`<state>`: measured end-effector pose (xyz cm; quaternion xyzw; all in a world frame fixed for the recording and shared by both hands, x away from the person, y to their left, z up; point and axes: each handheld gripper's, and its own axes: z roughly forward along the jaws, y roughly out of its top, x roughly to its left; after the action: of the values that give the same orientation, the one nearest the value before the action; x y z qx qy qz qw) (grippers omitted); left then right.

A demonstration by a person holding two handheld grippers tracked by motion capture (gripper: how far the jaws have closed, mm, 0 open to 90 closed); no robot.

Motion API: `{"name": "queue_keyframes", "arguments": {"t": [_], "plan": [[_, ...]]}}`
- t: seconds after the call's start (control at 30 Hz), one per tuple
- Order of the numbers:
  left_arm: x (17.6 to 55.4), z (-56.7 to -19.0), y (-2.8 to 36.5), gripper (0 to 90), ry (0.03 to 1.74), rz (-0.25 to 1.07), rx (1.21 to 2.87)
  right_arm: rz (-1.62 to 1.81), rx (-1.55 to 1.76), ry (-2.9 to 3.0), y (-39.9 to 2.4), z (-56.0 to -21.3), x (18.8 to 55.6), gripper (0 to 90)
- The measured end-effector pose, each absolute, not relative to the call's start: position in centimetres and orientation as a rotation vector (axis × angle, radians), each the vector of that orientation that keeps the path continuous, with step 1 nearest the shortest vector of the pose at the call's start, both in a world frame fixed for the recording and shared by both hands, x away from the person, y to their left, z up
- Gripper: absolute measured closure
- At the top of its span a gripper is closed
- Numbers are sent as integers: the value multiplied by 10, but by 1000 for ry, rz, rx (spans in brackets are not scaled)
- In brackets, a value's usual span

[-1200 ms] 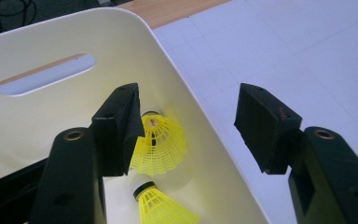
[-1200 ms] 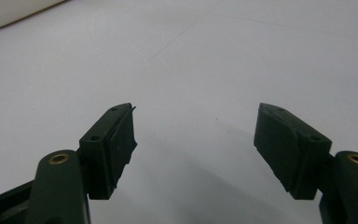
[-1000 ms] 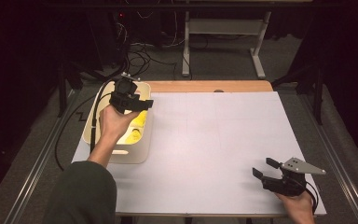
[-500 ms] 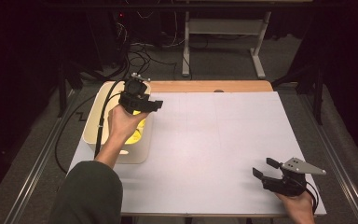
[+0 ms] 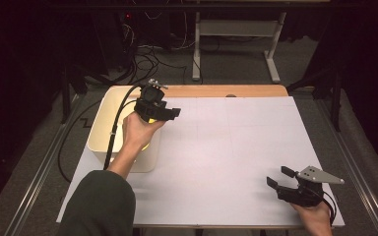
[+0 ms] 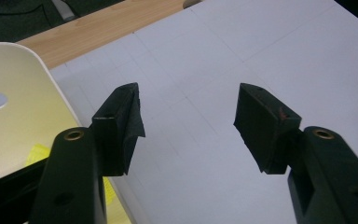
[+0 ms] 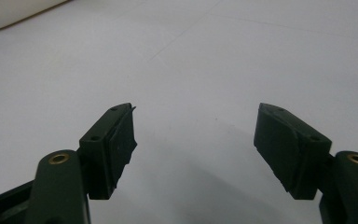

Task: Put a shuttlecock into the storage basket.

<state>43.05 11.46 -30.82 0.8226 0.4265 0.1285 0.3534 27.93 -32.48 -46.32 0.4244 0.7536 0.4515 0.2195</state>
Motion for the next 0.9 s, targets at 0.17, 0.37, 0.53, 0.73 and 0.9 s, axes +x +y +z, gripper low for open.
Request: {"name": "queue_keyframes", "arguments": {"t": [0.17, 0.37, 0.53, 0.73, 0.9], "plan": [[430, -308, 109, 414, 1094, 336, 2131, 1248, 1174, 2086, -325, -463, 279, 295], [429, -309, 100, 415, 1078, 328, 2134, 1249, 1174, 2085, -325, -463, 279, 295], [428, -312, 95, 415, 1070, 321, 2146, 1251, 1173, 2084, -325, -463, 279, 295], [423, -313, 90, 414, 1052, 341, 2154, 1252, 1174, 2084, -325, -463, 279, 295], [419, -315, 87, 414, 1039, 330, 2159, 1252, 1173, 2083, -325, -463, 279, 295]]}}
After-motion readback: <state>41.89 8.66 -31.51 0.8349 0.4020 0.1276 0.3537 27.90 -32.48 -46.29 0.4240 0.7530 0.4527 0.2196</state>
